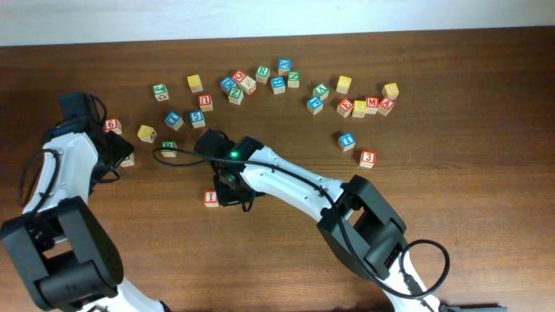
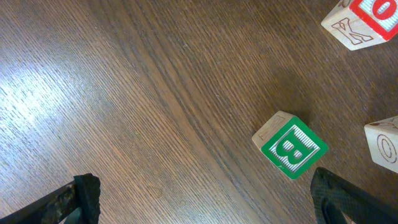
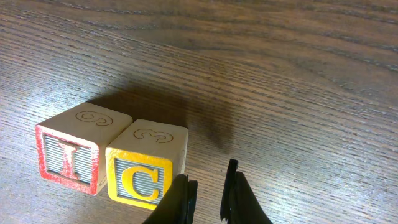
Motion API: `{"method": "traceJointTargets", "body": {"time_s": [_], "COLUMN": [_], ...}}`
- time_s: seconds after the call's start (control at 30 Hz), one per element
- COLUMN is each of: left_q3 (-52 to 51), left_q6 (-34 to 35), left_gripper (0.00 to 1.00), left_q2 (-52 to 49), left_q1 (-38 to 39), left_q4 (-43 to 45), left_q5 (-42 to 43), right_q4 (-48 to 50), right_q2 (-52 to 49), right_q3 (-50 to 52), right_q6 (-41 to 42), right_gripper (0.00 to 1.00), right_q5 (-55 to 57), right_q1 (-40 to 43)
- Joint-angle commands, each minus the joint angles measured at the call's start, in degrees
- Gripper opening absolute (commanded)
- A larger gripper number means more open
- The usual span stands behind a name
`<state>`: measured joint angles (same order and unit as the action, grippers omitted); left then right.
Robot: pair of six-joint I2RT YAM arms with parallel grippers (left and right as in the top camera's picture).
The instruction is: Spell out ICRA
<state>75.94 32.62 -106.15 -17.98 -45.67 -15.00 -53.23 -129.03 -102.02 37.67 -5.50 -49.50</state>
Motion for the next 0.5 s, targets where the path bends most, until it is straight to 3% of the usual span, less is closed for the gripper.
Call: {"method": "traceJointTargets", "body": {"time_s": [0.0, 0.47], "left_q3": [-0.2, -0.2], "left_q6": [0.2, 0.2], "left_gripper": [1.00, 0.99], "left_q2": [1.3, 1.3], "left_q1": [-0.1, -0.1], "left_q4": [0.0, 0.0], "left_q5": [-0.2, -0.2], "right_q4": [0.1, -0.1], "right_q2": [2.1, 2.1], "right_q3": [0.2, 0.2], "right_q6": [0.1, 0.2], "right_gripper": [0.10, 0.10], "right_q5": [-0.5, -1.6], "right_q1": [-0.4, -0.4]}}
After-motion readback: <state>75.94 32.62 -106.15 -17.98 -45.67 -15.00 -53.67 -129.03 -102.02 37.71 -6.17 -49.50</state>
